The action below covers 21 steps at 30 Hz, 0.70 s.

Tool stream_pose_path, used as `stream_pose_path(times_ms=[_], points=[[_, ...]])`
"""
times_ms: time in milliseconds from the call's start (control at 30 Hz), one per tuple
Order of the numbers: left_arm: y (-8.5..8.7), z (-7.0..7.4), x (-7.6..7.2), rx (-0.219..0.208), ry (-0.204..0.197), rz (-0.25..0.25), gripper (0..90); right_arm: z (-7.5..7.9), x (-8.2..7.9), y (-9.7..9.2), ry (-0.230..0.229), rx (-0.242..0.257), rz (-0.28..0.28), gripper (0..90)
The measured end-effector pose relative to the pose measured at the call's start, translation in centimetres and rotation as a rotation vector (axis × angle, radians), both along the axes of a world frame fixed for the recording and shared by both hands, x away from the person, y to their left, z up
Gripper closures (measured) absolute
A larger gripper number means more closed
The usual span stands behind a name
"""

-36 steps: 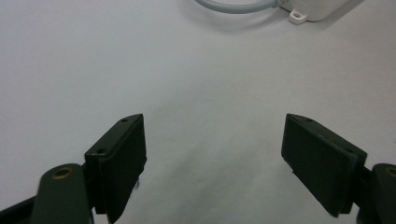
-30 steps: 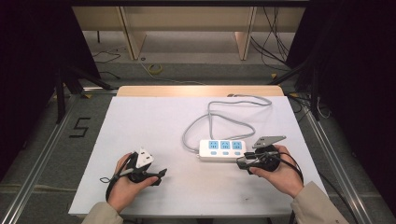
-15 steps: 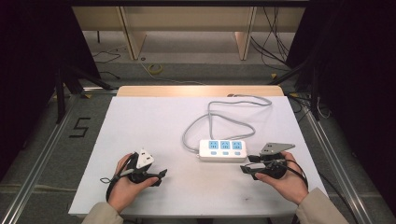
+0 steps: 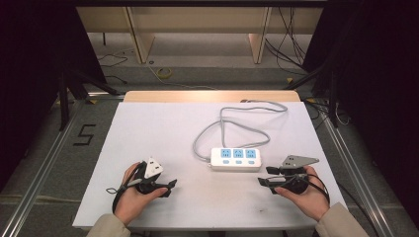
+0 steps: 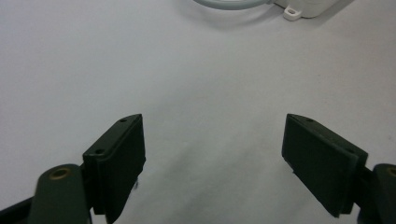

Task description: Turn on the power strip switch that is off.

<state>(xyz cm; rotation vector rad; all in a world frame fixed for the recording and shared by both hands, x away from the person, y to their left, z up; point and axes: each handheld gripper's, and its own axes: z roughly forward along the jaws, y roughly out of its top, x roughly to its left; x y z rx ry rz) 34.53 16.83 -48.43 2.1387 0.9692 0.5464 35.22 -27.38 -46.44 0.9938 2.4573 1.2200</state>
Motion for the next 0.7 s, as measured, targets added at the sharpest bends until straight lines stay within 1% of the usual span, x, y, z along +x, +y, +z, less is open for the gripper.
stream_pose_path(times_ms=[433, 700], points=[[0.03, -0.09, 0.06, 0.001, 0.003, 0.0, 21.1, -0.35, -0.39, -0.39, -0.01, 0.018, -0.002, 43.0], [0.28, -0.44, 0.26, 0.015, 0.015, 0.001, 19.9, -0.49, -0.44, -0.46, -0.016, 0.022, -0.008, 39.8]])
